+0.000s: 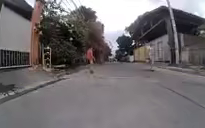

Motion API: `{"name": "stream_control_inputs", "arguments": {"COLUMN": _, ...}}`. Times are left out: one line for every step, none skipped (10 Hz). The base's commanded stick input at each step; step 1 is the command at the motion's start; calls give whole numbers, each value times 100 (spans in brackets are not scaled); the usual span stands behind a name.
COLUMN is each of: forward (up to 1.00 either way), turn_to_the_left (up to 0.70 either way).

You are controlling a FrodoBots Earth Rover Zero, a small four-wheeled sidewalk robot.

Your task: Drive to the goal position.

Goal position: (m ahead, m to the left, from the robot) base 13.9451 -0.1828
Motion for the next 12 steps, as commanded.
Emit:
{"name": "stream_control_inputs", "arguments": {"forward": 100, "turn_to_the_left": -34}}
{"name": "stream_control_inputs", "arguments": {"forward": 100, "turn_to_the_left": -34}}
{"name": "stream_control_inputs", "arguments": {"forward": 100, "turn_to_the_left": -26}}
{"name": "stream_control_inputs", "arguments": {"forward": 100, "turn_to_the_left": -17}}
{"name": "stream_control_inputs", "arguments": {"forward": 100, "turn_to_the_left": -8}}
{"name": "stream_control_inputs", "arguments": {"forward": 100, "turn_to_the_left": 1}}
{"name": "stream_control_inputs", "arguments": {"forward": 100, "turn_to_the_left": 6}}
{"name": "stream_control_inputs", "arguments": {"forward": 100, "turn_to_the_left": 6}}
{"name": "stream_control_inputs", "arguments": {"forward": 100, "turn_to_the_left": 6}}
{"name": "stream_control_inputs", "arguments": {"forward": 100, "turn_to_the_left": 6}}
{"name": "stream_control_inputs", "arguments": {"forward": 100, "turn_to_the_left": 6}}
{"name": "stream_control_inputs", "arguments": {"forward": 100, "turn_to_the_left": 6}}
